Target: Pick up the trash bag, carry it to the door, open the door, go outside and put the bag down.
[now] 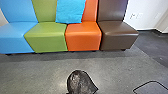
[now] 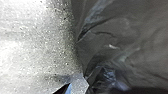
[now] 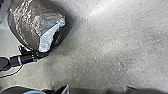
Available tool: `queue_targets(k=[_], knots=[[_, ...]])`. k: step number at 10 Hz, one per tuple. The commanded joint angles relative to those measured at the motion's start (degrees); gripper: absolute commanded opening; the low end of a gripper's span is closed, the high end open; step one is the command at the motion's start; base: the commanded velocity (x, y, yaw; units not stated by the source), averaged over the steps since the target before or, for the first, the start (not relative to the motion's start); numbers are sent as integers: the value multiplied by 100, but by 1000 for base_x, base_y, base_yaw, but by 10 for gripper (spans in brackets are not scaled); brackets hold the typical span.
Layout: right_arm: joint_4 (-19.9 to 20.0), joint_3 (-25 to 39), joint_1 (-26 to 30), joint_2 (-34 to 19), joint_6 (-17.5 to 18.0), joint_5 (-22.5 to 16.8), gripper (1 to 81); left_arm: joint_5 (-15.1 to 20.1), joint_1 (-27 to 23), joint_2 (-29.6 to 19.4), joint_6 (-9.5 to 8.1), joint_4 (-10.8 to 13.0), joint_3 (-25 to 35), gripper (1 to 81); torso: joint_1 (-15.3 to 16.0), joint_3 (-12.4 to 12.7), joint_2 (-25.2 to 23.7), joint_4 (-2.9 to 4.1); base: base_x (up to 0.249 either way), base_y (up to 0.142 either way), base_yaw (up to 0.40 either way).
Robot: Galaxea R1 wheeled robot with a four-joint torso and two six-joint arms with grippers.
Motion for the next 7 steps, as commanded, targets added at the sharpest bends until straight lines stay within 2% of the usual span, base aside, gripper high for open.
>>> queue_targets(k=[1,7], knots=[[89,134,466,-312,5,-304,811,270,-513,-3,-21,-58,11,811,-5,0,9,0,0,0,0],[80,117,405,-276,5,-296,811,270,-478,-12,50,-66,11,811,30,0,-48,0,0,0,0]])
